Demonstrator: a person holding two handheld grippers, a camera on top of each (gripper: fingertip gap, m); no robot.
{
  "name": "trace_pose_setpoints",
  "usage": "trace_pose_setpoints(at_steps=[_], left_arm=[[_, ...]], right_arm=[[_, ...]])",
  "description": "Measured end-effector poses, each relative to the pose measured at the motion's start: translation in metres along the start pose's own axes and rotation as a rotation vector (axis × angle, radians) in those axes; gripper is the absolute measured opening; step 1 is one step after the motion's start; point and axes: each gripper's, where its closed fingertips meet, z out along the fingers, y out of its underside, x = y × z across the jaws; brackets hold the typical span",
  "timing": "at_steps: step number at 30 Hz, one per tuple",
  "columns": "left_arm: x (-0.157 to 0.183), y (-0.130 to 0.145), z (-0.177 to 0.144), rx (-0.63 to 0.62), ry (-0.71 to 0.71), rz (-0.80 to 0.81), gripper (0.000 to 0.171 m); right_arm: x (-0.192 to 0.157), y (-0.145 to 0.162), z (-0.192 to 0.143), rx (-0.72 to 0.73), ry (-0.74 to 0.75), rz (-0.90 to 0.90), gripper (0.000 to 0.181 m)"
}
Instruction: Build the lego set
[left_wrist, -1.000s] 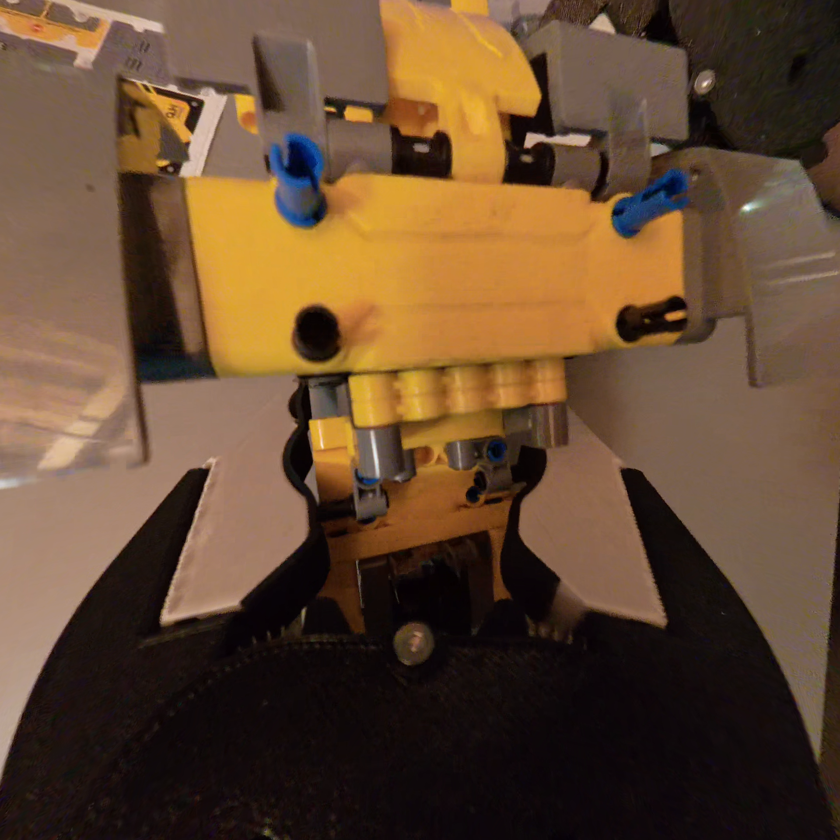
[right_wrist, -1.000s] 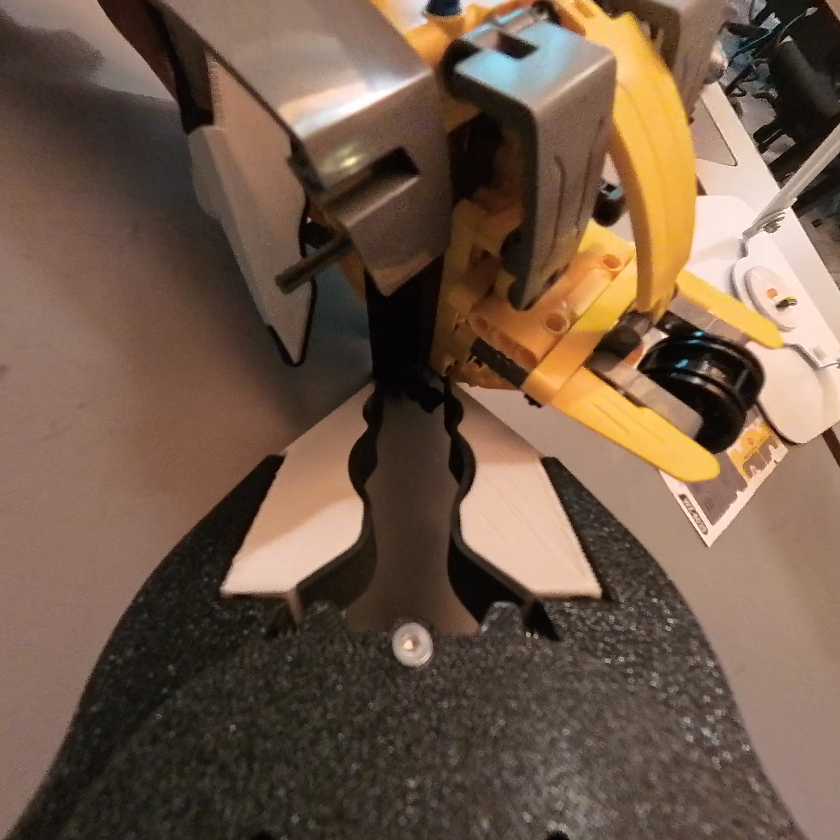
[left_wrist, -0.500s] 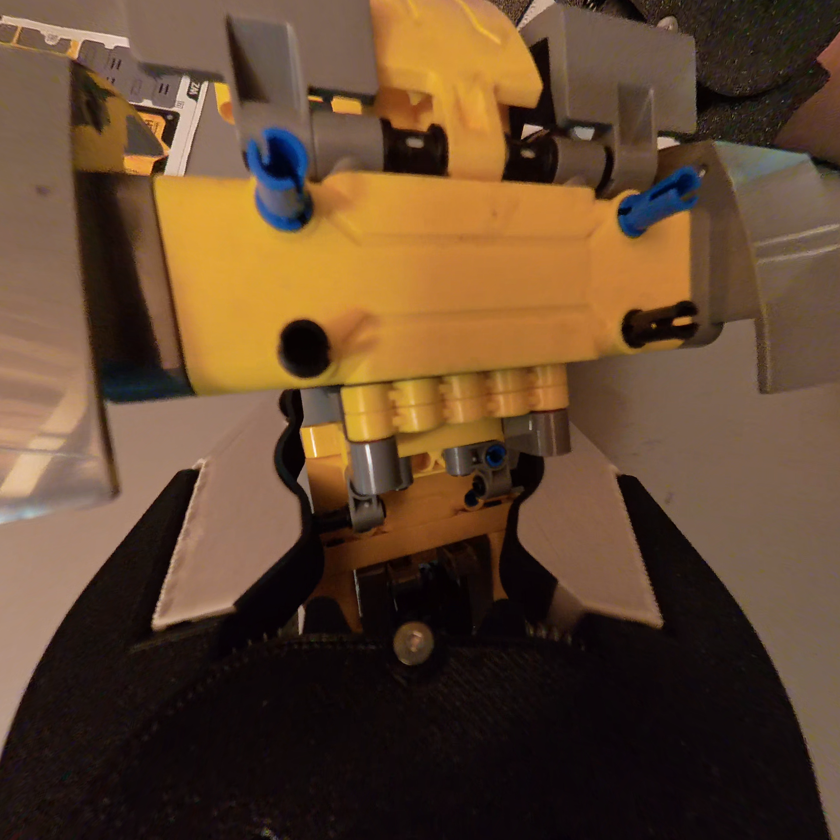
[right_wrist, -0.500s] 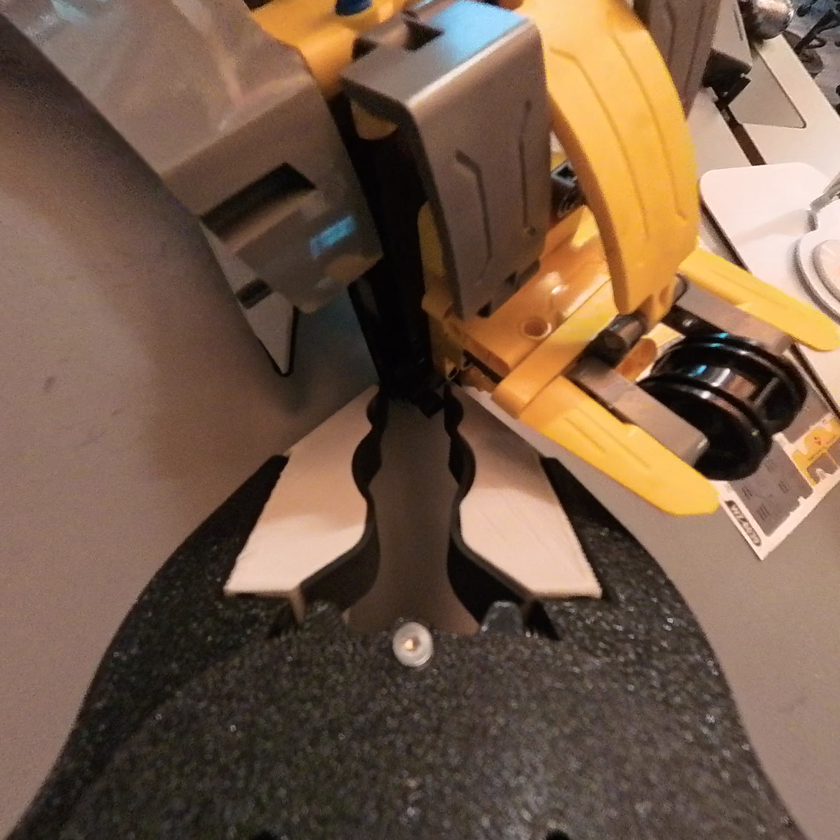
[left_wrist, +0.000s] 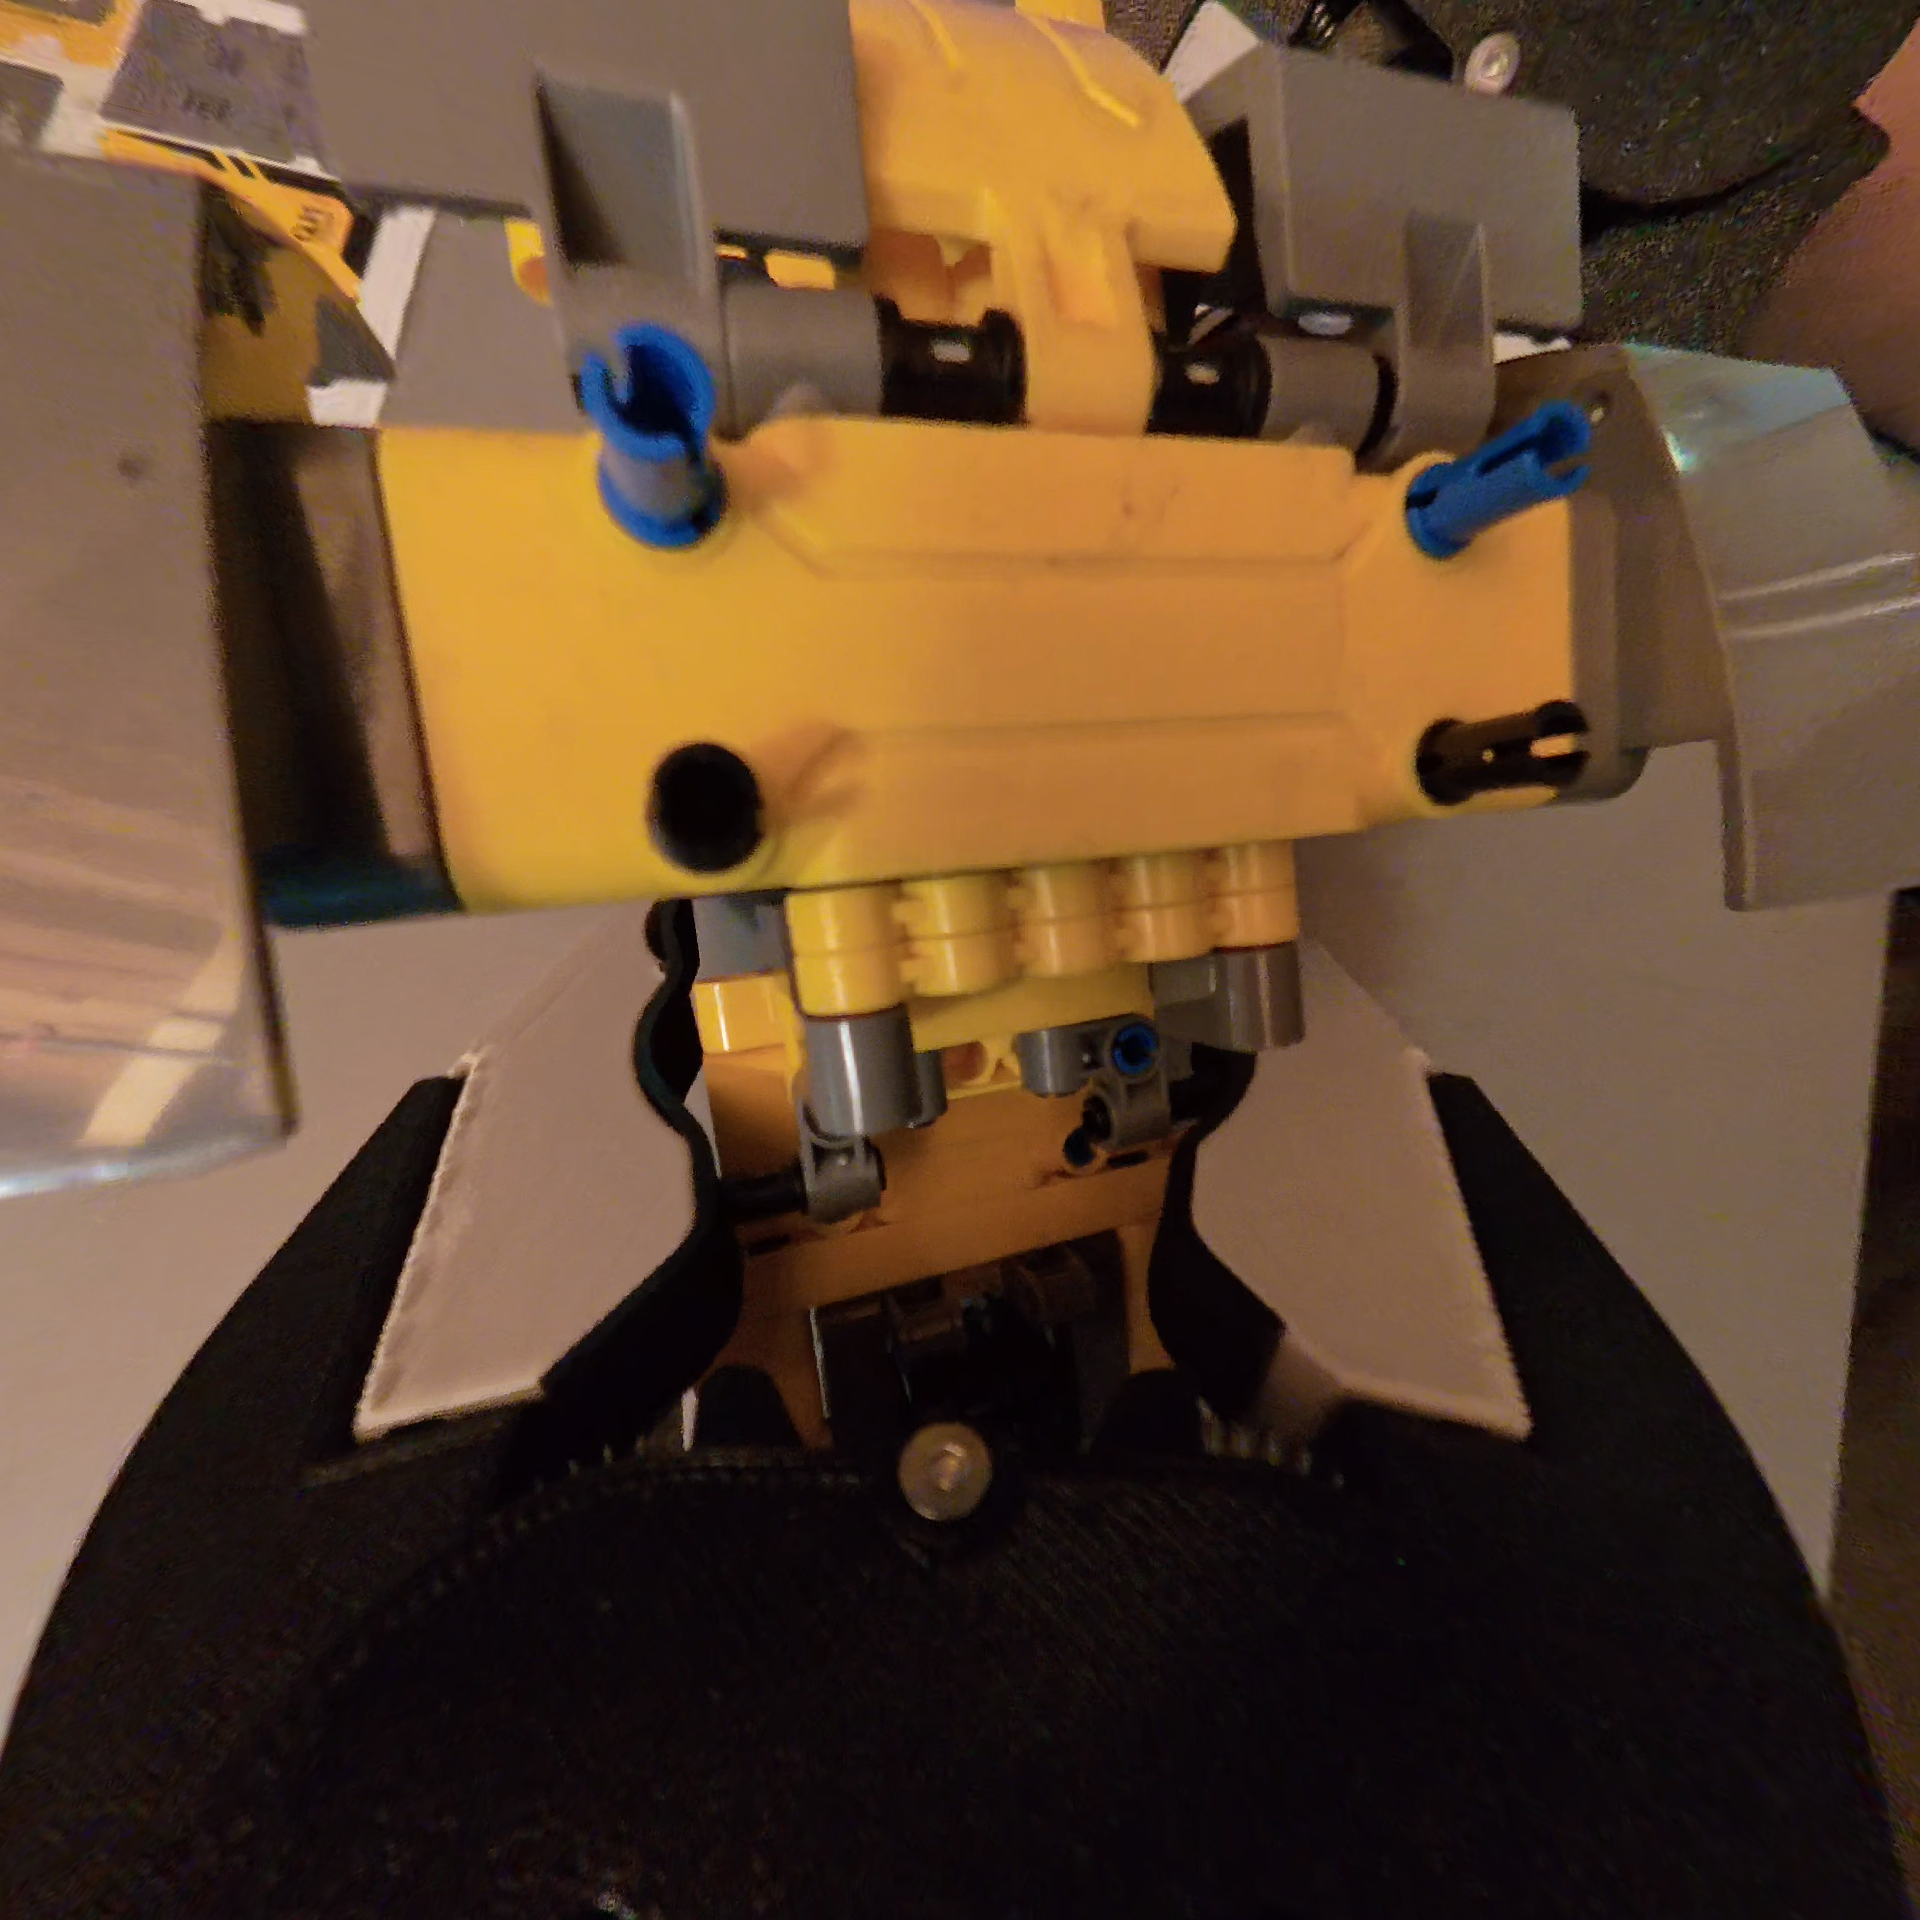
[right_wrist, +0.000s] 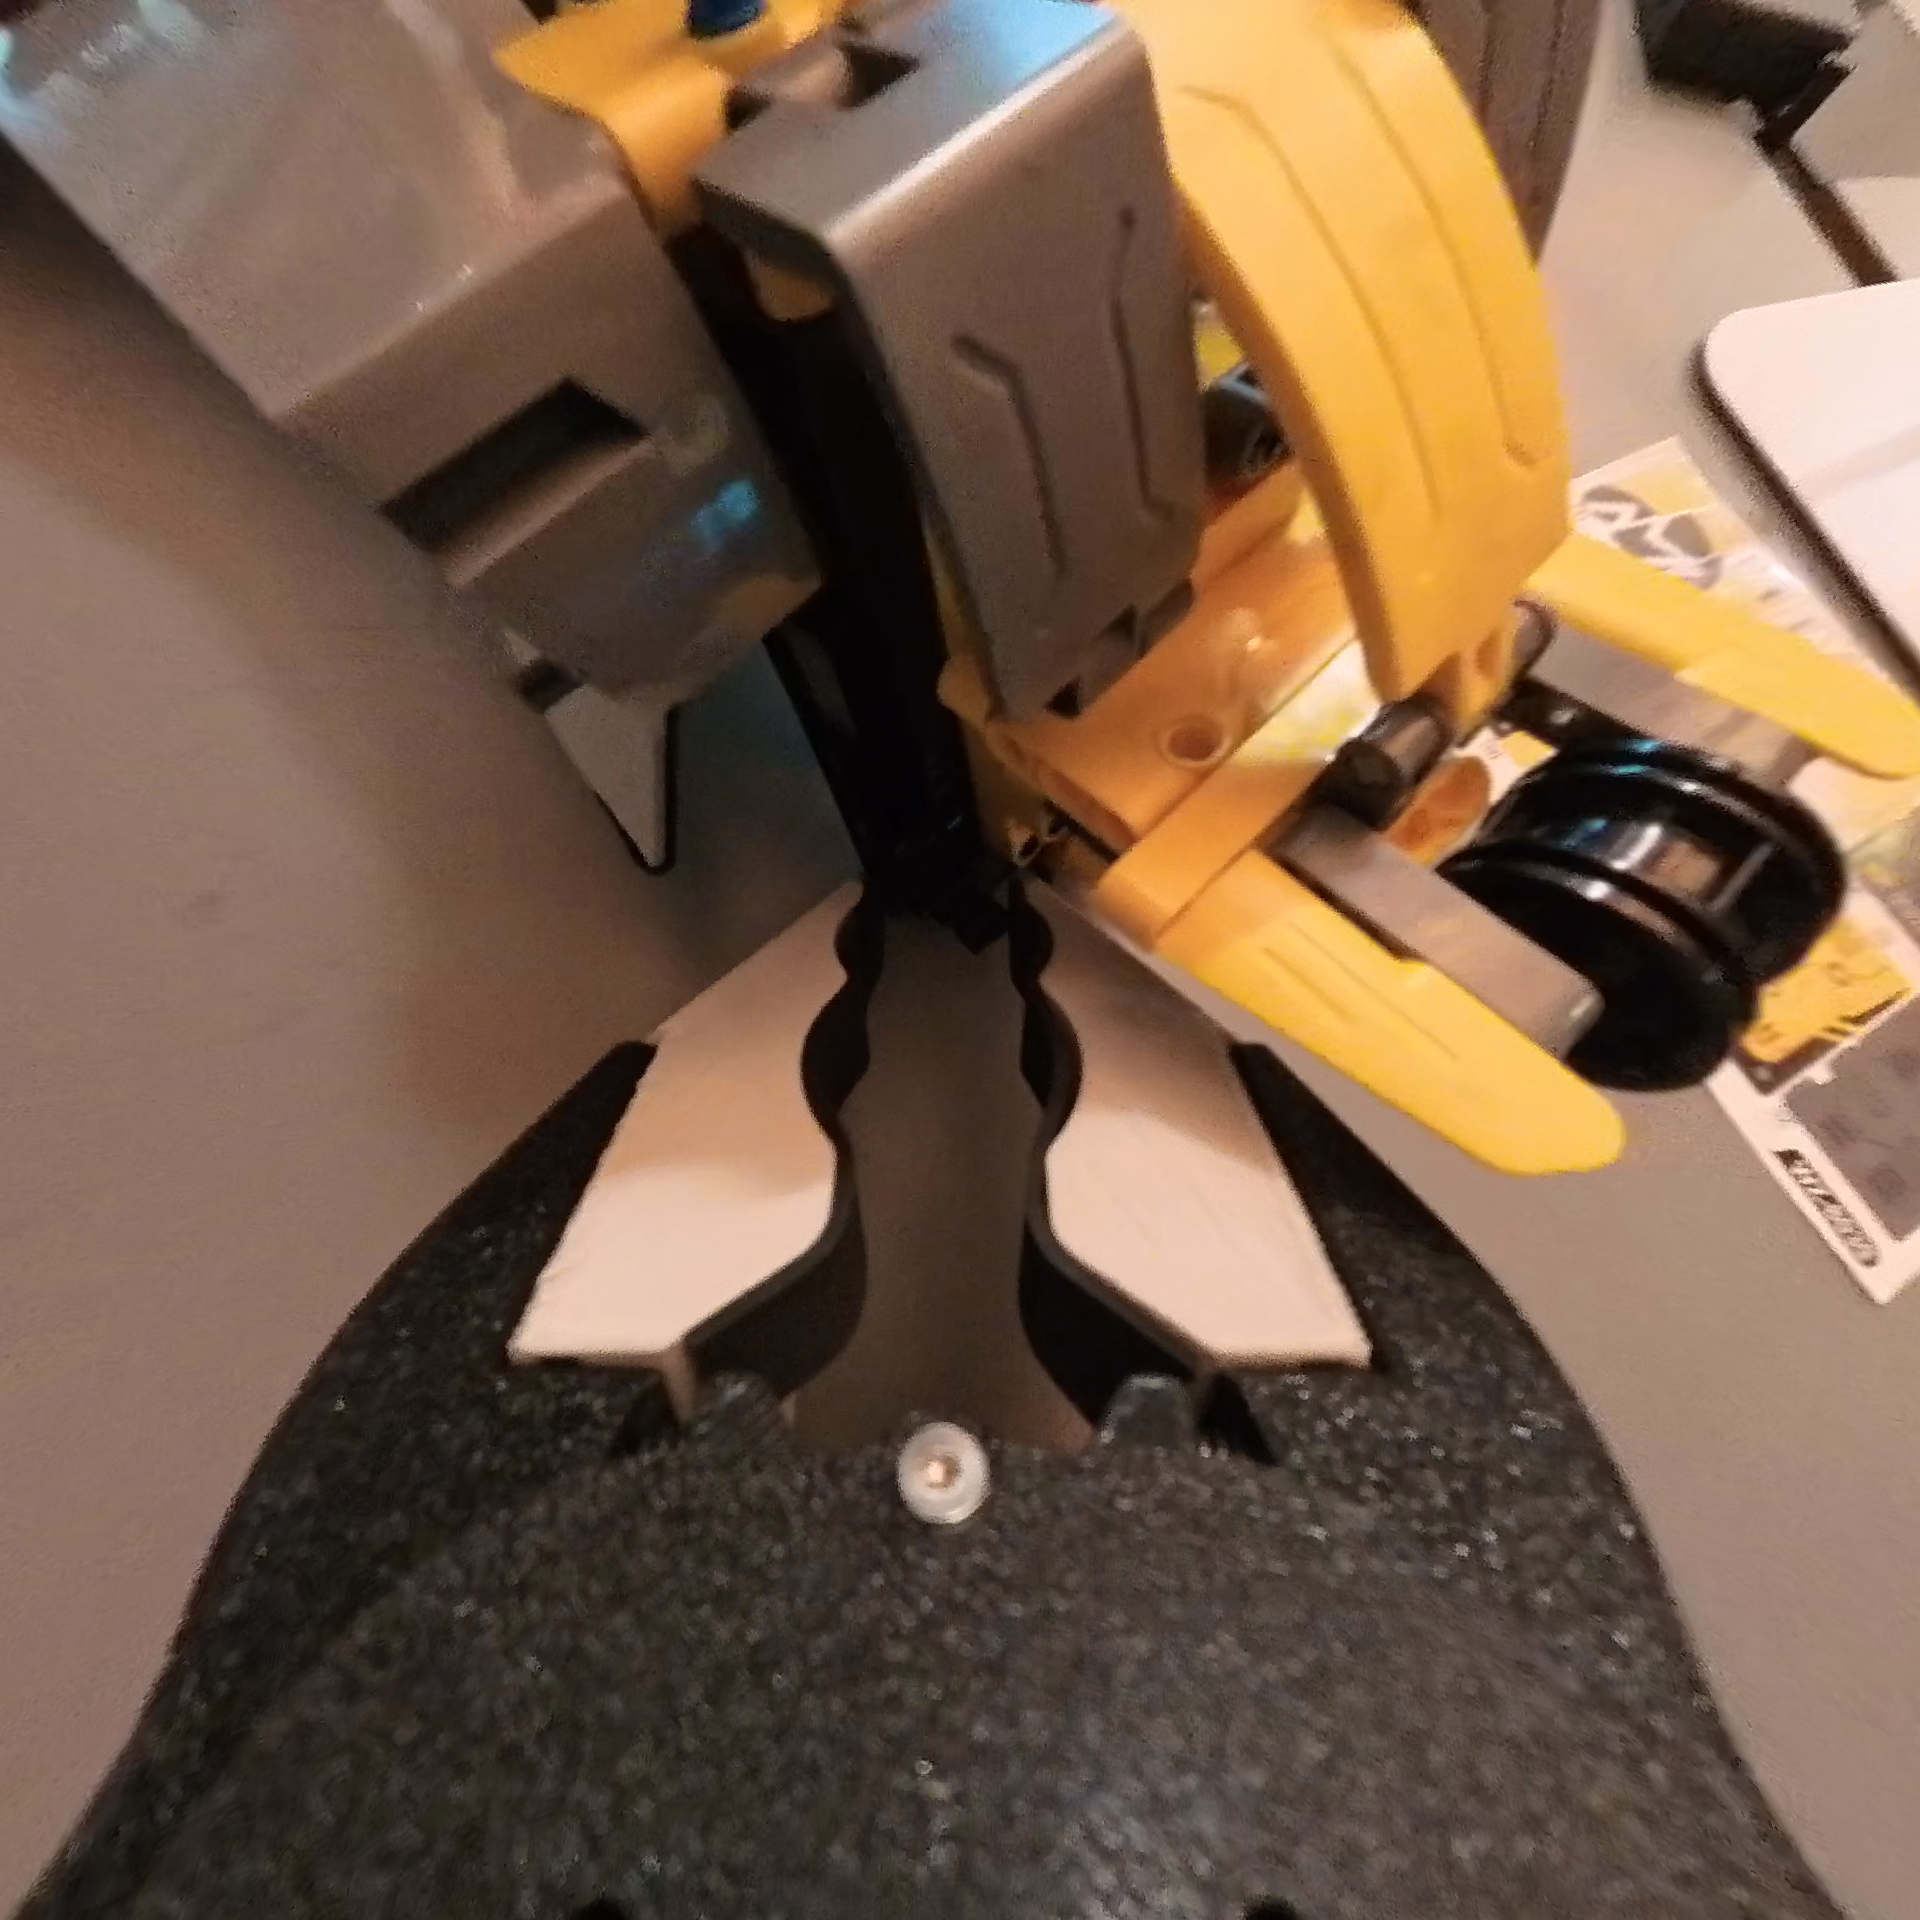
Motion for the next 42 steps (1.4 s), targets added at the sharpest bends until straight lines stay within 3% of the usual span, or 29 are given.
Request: trace_pose_setpoints(at_steps=[8,11,13,18,23,38,42], left_arm=[[-0.002,0.000,-0.002,0.025,-0.064,0.096,0.105],[-0.003,-0.014,-0.010,0.121,-0.068,0.098,0.100],[-0.007,-0.016,-0.013,0.147,-0.070,0.084,0.085],[-0.007,-0.032,-0.022,0.260,-0.072,0.075,0.068],[-0.008,-0.039,-0.025,0.272,-0.117,0.076,0.068],[-0.016,-0.051,-0.020,0.083,-0.071,0.038,0.067],[-0.017,-0.053,-0.015,-0.021,-0.030,0.077,0.074]], right_arm=[[-0.003,0.005,-0.011,0.015,-0.010,0.090,0.021],[0.002,0.003,-0.017,0.052,-0.025,0.162,0.017],[0.006,0.003,-0.019,0.067,-0.045,0.223,0.015],[0.002,0.004,-0.020,0.072,-0.096,0.266,0.011],[-0.003,0.006,-0.013,0.028,-0.082,0.251,0.012],[-0.013,0.010,0.000,-0.050,-0.093,0.223,0.025],[-0.014,0.010,-0.001,-0.050,-0.095,0.215,0.028]])
